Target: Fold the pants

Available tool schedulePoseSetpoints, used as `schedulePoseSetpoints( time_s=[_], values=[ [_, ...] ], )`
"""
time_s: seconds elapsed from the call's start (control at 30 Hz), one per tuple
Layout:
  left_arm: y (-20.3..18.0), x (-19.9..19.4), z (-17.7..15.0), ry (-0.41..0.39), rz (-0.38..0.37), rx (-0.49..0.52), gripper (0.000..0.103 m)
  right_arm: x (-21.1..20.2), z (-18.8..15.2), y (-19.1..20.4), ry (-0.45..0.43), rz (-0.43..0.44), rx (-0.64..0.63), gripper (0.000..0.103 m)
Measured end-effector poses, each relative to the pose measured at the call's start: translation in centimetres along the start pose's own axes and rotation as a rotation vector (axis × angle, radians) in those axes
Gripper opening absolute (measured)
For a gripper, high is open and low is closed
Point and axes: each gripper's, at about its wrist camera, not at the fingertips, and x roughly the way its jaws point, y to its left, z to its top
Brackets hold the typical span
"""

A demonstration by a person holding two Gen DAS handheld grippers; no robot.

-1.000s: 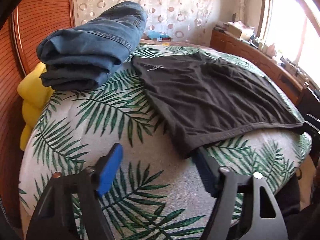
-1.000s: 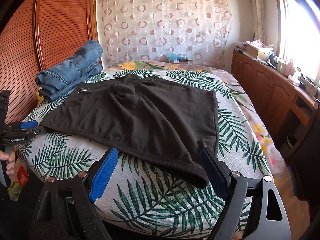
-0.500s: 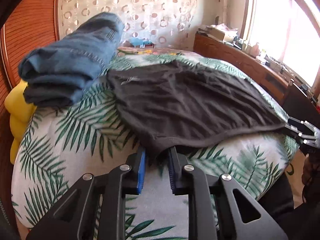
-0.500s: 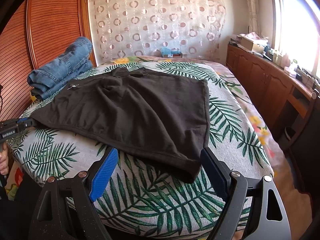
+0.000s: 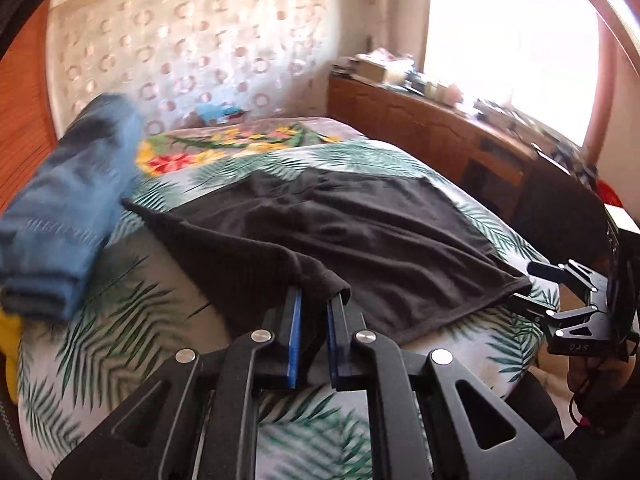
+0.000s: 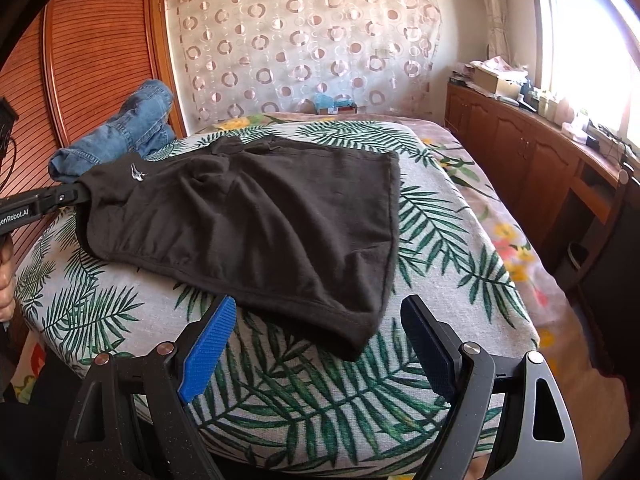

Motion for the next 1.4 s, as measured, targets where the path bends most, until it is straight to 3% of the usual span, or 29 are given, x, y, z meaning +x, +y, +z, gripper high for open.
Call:
schedulePoseSetpoints(
  time_s=[0.4,0.6,0.73,0.93,1.07,1.2,1.23,1.27,1.3,1.4],
  values=[
    [-7.7,2.1,4.3,0.018,-0.099,0.19,0.012,-1.2,-0.6,-2.4,0.0,-0.022,0.044,0.086],
    [-8.6,2.3,5.0,0.03,-0.135,0.182,0.012,-1.8,-1.0,-2.6,0.002,-0.028,0.05,0.086],
    [-8.8,2.7,4.6,0.054,-0.112,0.181,0.013,-1.8,-1.0,-2.3,0.002,-0.027,0.05,0.086],
    [-7.9,2.4,3.3,0.063,-0.079,0.15,0.031,-1.8,-0.5,-1.8,-0.004,-0.018,0.04,0.086],
    [-7.1,1.8,2.5,0.059,-0.066,0.145,0.049,-1.6,-0.3,-1.4,-0.006,-0.009,0.029,0.086],
    [-5.9,1.6,1.7,0.068,-0.031,0.136,0.052,-1.3,-0.2,-1.2,-0.006,0.0,0.012,0.086],
    [-5.6,1.7,1.4,0.074,-0.025,0.134,0.058,-1.1,0.0,-1.0,-0.006,0.004,0.008,0.086],
    [-5.1,1.9,1.1,0.088,-0.032,0.127,0.078,-1.0,0.1,-0.9,-0.006,0.007,0.002,0.086],
    [-4.8,1.9,0.8,0.088,-0.038,0.114,0.086,-0.9,0.2,-0.8,-0.005,0.008,-0.001,0.086],
    [-3.7,1.9,0.2,0.08,-0.034,0.083,0.086,-0.5,0.4,-0.5,-0.004,0.017,-0.012,0.086]
  ],
)
